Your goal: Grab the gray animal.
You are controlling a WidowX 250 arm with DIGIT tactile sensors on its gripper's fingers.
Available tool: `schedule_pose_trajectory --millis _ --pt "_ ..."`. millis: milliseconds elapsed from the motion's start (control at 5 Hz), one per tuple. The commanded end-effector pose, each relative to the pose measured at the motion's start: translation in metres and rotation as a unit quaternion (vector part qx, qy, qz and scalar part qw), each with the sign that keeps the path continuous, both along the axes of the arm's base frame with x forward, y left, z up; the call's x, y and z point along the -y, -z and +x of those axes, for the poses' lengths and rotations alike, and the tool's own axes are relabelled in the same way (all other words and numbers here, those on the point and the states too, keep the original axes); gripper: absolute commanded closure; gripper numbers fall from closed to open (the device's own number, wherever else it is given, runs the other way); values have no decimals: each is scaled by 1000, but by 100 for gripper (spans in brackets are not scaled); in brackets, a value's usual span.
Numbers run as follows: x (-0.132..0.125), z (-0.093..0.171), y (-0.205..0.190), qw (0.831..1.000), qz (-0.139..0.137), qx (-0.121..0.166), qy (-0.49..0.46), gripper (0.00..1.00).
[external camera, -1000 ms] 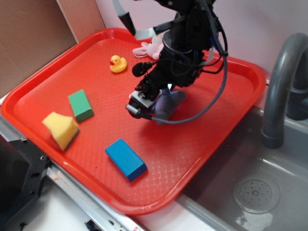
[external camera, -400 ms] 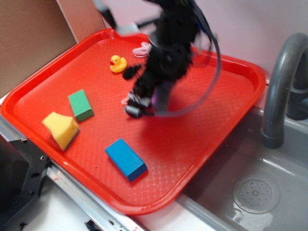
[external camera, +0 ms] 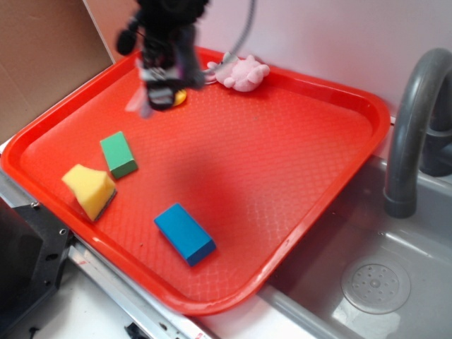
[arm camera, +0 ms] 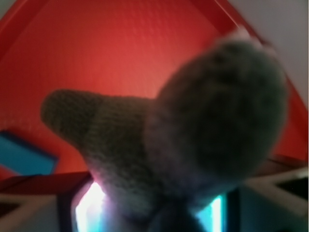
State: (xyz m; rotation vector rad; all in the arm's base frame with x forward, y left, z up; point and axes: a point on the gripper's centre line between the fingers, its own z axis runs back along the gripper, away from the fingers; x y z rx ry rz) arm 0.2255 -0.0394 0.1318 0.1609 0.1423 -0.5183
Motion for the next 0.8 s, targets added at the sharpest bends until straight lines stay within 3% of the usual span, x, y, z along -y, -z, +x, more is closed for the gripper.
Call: schedule_pose_trajectory --millis 0,200,400,600 --pt "-10 -20 -65 962 -49 90 -254 100" --pt "-13 -18 -84 942 -65 118 -307 100" --pt "-10 -17 -102 934 -79 148 -316 100" --pt "-6 -6 -85 965 -84 116 -221 100"
